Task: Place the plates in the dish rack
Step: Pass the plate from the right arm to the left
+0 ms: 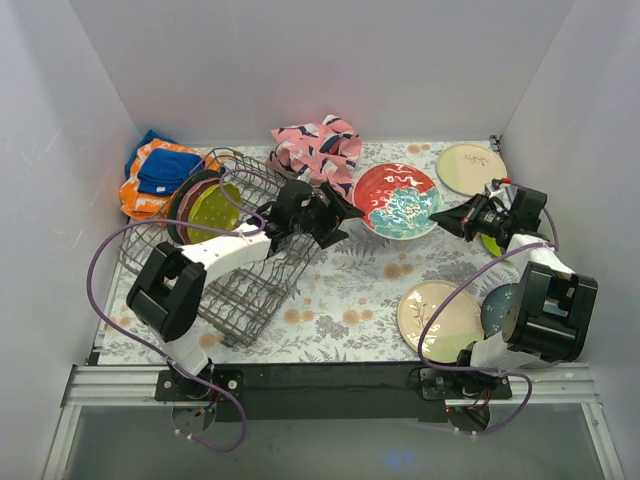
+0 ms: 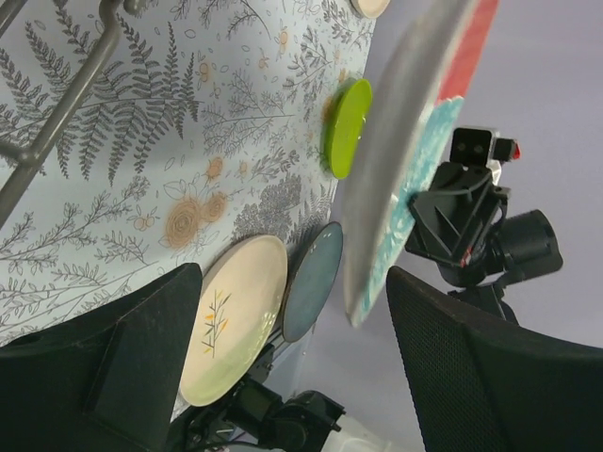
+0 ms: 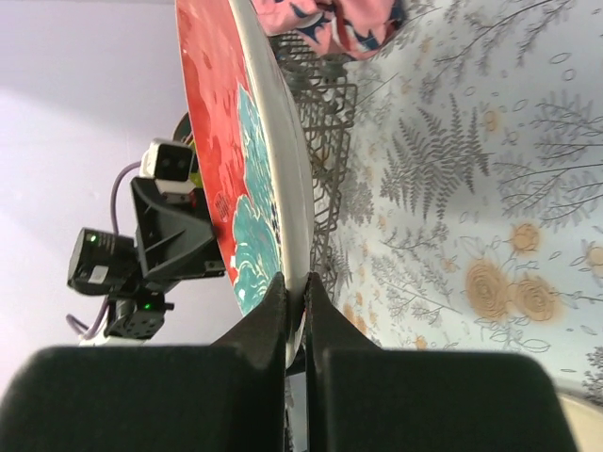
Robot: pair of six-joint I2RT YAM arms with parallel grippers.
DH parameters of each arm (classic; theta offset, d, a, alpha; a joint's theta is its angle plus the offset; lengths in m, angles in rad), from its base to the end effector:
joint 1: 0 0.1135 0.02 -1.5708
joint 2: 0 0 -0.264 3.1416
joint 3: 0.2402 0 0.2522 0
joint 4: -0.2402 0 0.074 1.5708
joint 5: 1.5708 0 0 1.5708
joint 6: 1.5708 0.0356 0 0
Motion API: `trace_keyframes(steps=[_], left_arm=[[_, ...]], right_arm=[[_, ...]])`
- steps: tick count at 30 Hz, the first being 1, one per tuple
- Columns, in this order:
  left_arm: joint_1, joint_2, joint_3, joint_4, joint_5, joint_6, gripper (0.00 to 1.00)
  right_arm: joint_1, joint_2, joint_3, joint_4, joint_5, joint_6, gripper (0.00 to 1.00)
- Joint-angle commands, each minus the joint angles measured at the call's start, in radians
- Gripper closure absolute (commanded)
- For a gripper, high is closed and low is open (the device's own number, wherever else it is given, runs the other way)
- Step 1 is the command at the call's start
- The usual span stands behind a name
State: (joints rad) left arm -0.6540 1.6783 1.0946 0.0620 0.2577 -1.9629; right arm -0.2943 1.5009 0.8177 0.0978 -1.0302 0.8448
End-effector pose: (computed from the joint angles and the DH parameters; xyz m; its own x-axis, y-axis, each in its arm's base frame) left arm 0.2959 -0.2383 0.2370 -0.5546 -0.7008 0.4487 -0.6573 0.0383 -0.7526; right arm 0.3020 -0.0597 0.2177 -0.7509 0.6298 -0.1991 0.0405 0.3447 0.9378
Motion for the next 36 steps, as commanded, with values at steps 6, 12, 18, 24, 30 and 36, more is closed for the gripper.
trace_keyframes(steps=[6, 12, 18, 24, 30, 36], left_arm=[[-0.013, 0.078, 0.140, 0.007, -0.034, 0.041, 0.24], [-0.013, 0.095, 0.166, 0.009, -0.017, 0.053, 0.42], [-0.013, 0.026, 0.103, 0.036, -0.017, 0.071, 1.00], [-0.012, -0.093, 0.034, 0.074, -0.018, 0.127, 1.00], [-0.012, -0.284, -0.045, 0.061, -0.078, 0.191, 1.00], [-0.004, -0.486, -0.087, -0.080, -0.152, 0.266, 1.00]], right_arm=[[0.012, -0.117, -0.014, 0.068, -0.214, 0.082, 0.99], [0.035, -0.143, -0.048, 0.065, -0.219, 0.080, 0.99], [0.040, -0.136, -0.049, 0.065, -0.220, 0.062, 0.99], [0.055, -0.117, -0.029, 0.068, -0.313, -0.038, 0.66], [0.106, -0.134, 0.026, 0.068, -0.507, -0.219, 0.22], [0.138, -0.153, 0.000, 0.063, -0.510, -0.283, 0.02]])
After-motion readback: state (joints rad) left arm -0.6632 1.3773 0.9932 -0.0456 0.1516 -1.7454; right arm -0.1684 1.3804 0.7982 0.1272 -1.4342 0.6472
